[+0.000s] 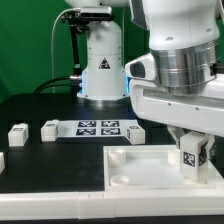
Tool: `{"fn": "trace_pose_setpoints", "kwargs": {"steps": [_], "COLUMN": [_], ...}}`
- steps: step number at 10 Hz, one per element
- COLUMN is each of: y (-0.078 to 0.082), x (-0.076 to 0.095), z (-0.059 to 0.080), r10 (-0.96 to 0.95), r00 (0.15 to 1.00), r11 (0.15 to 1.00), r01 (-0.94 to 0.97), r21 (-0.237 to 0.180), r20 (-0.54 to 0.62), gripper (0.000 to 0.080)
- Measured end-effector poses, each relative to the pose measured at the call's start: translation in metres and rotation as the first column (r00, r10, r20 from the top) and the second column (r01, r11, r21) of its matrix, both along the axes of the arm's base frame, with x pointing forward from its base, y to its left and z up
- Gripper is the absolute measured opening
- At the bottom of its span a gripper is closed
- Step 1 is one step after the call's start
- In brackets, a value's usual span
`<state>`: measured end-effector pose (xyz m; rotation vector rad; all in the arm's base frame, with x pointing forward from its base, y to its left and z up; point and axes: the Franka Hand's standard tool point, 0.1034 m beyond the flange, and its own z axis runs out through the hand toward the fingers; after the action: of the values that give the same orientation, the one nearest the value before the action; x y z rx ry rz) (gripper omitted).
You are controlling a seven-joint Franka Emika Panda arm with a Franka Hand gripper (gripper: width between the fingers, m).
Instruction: Assemble one leg
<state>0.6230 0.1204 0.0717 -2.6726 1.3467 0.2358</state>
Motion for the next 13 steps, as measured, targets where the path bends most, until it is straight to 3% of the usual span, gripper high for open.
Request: {"fn": "trace_pose_setpoints", "kwargs": {"steps": [3,5,6,7,8,10,13], "y": [0.0047,0.0052,0.0058,0.0059,0.0058,0.0087,0.0069], "x": [-0.0008,-0.0009,-0.001,-0.0011,-0.0013,-0.0019,-0.0016], "z": [-0.0006,-0.0006,-0.0006,-0.001,-0.0013,-0.0014,-0.0029], "r10": [-0.229,-0.182,-0.182,-0.136,0.0,0.265,0.567], "r00": [0.972,0.982,0.982,0.99,1.0,0.963,0.813], "r11": [0.973,0.983,0.983,0.991,1.0,0.964,0.82], "r01": [0.229,0.182,0.182,0.136,0.0,-0.266,-0.573], "r21": [-0.013,-0.005,-0.005,-0.001,0.009,0.018,0.008], "r20": [-0.047,-0.038,-0.038,-0.03,-0.003,0.054,0.132], "gripper": [0.0293,0.0294,0.0505,0.0505,0.0623,0.0641,0.0649]}}
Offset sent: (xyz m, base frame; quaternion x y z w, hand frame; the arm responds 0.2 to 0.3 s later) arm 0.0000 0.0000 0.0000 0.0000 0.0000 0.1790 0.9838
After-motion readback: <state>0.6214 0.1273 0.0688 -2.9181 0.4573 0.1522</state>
